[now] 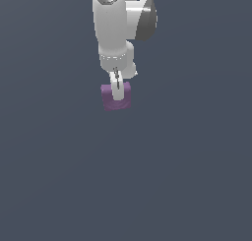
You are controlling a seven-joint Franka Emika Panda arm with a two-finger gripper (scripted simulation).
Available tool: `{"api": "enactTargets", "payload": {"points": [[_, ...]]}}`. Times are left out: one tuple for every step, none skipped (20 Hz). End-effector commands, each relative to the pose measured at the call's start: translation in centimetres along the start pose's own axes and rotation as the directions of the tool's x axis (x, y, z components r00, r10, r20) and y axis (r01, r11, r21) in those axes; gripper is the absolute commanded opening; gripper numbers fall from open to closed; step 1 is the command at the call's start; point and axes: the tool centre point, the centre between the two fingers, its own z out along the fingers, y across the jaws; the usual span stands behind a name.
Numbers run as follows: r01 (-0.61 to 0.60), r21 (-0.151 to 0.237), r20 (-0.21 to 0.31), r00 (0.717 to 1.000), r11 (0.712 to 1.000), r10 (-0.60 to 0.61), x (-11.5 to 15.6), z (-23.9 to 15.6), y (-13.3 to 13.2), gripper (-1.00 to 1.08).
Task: Pick up the object and move it to a goal position.
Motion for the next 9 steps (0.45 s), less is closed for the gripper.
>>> {"api": "enactTargets", "payload": {"points": [[0.000,0.000,-0.001,1.000,1.000,0.000,-0.1,-0.9,0.7,-1.00],[0.000,0.000,-0.001,1.000,1.000,0.000,-0.1,-1.2,0.9,-1.00],[0.000,0.000,-0.001,1.000,1.000,0.000,-0.1,-1.4,1.1,-1.00],[0.000,0.000,-0.001,1.000,1.000,0.000,-0.1,-1.6,1.2,-1.00],[0.000,0.000,-0.001,1.000,1.000,0.000,-0.2,-1.8,1.3,-1.00],[0.000,0.000,-0.002,1.000,1.000,0.000,-0.2,-2.0,1.4,-1.00],[0.000,0.000,-0.002,1.000,1.000,0.000,-0.2,-2.1,1.5,-1.00],[0.000,0.000,-0.002,1.000,1.000,0.000,-0.2,-2.1,1.5,-1.00],[0.000,0.000,-0.002,1.000,1.000,0.000,-0.2,-2.1,1.6,-1.00]]}}
